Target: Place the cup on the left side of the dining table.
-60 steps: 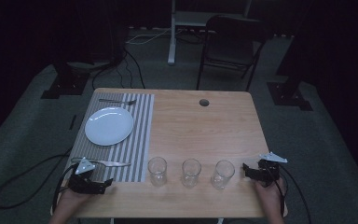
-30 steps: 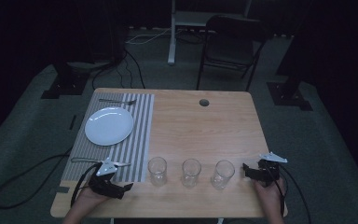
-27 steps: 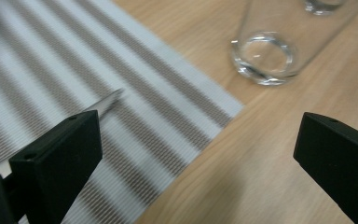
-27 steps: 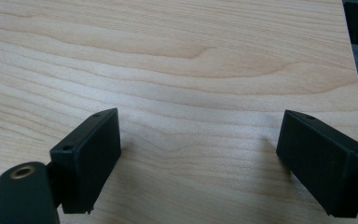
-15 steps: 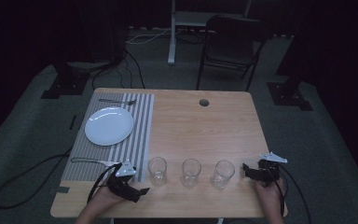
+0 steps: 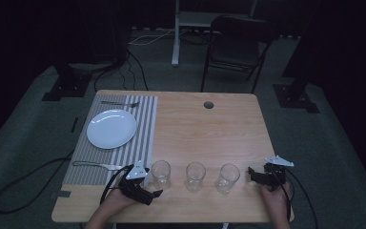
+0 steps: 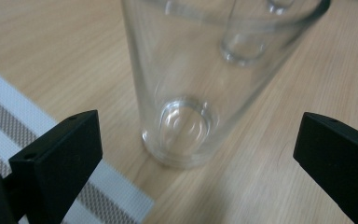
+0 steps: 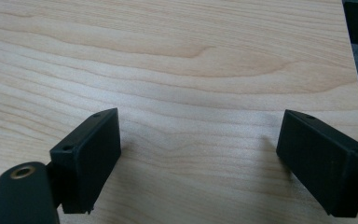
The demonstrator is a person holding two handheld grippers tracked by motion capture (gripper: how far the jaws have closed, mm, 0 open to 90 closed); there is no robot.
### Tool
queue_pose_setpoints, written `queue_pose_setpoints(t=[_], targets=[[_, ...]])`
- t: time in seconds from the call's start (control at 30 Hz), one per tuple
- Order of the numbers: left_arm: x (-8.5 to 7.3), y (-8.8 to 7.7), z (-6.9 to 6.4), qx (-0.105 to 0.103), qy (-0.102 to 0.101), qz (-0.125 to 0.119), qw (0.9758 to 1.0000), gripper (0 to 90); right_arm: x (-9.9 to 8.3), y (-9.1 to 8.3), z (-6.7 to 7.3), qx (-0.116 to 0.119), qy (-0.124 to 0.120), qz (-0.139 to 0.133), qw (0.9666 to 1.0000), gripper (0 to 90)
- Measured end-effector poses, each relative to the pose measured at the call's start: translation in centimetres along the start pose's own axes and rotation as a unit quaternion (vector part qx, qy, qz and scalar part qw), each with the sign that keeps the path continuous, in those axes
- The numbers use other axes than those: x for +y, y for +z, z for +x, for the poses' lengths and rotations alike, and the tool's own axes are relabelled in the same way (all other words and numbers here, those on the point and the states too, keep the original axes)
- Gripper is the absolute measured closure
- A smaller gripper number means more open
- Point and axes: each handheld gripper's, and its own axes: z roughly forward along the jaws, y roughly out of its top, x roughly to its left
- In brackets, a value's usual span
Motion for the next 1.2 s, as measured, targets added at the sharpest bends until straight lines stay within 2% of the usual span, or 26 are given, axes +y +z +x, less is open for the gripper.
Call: queue_pose_setpoints(t=[0.03, 0.17, 0.3, 0.33, 0.47, 0.5, 0.6, 0.63, 0.67, 0.73, 0.77, 0.87, 0.9, 0.97, 1.0, 1.03, 1.1, 1.2], targets=[[0.1, 0.1, -0.1, -0.004, 0.002, 0.0, 1.0, 1.6, 0.0, 0.0, 0.0, 0.0, 0.0, 0.0, 1.0, 13.2], [0.3, 0.5, -0.6, 0.013, 0.018, 0.0, 0.9997, 1.6, 0.0, 0.0, 0.0, 0.0, 0.0, 0.0, 1.0, 13.2], [0.4, 0.9, -0.7, 0.008, 0.017, -0.012, 0.9997, 2.9, 0.0, 0.0, 0.0, 0.0, 0.0, 0.0, 1.0, 13.2], [0.6, 0.9, -0.8, 0.015, 0.023, -0.015, 0.9995, 2.9, 0.0, 0.0, 0.0, 0.0, 0.0, 0.0, 1.0, 13.2], [1.0, 1.0, -0.9, 0.021, 0.018, -0.044, 0.9987, 2.9, 0.0, 0.0, 0.0, 0.0, 0.0, 0.0, 1.0, 13.2], [1.1, 1.1, -0.9, 0.029, 0.018, -0.053, 0.998, 3.0, 0.0, 0.0, 0.0, 0.0, 0.0, 0.0, 1.0, 13.2], [1.3, 1.1, -1.1, 0.032, 0.02, -0.077, 0.9963, 5.6, 0.0, 0.0, 0.0, 0.0, 0.0, 0.0, 1.0, 13.2], [1.3, 1.0, -1.0, 0.021, 0.021, -0.082, 0.9962, 7.2, 0.0, 0.0, 0.0, 0.0, 0.0, 0.0, 1.0, 13.2], [1.3, 0.9, -1.1, 0.028, 0.024, -0.092, 0.9951, 11.4, 0.0, 0.0, 0.0, 0.0, 0.0, 0.0, 1.0, 13.2], [1.4, 0.8, -1.1, 0.029, 0.024, -0.098, 0.9944, 15.2, 0.0, 0.0, 0.0, 0.0, 0.0, 0.0, 1.0, 13.3], [1.4, 0.9, -1.2, 0.042, 0.021, -0.106, 0.9932, 15.2, 0.0, 0.0, 0.0, 0.0, 0.0, 0.0, 1.0, 13.3], [1.4, 1.1, -1.2, 0.044, 0.012, -0.116, 0.9923, 19.1, 0.0, 0.0, 0.0, 0.0, 0.0, 0.0, 1.0, 13.2], [1.4, 1.2, -1.2, 0.033, 0.01, -0.114, 0.9929, 19.1, 0.0, 0.0, 0.0, 0.0, 0.0, 0.0, 1.0, 13.2], [1.4, 1.2, -1.3, 0.038, 0.012, -0.118, 0.9921, 19.2, 0.0, 0.0, 0.0, 0.0, 0.0, 0.0, 1.0, 13.2], [1.4, 1.3, -1.3, 0.039, 0.013, -0.114, 0.9926, 20.7, 0.0, 0.0, 0.0, 0.0, 0.0, 0.0, 1.0, 13.2], [1.4, 1.3, -1.3, 0.051, 0.015, -0.106, 0.993, 20.7, 0.0, 0.0, 0.0, 0.0, 0.0, 0.0, 1.0, 13.2], [1.3, 1.2, -1.1, 0.047, 0.013, -0.108, 0.9929, 28.6, 0.0, 0.0, 0.0, 0.0, 0.0, 0.0, 1.0, 13.2], [1.3, 1.3, -1.2, 0.051, 0.02, -0.109, 0.9926, 28.8, 0.0, 0.0, 0.0, 0.0, 0.0, 0.0, 1.0, 13.3]])
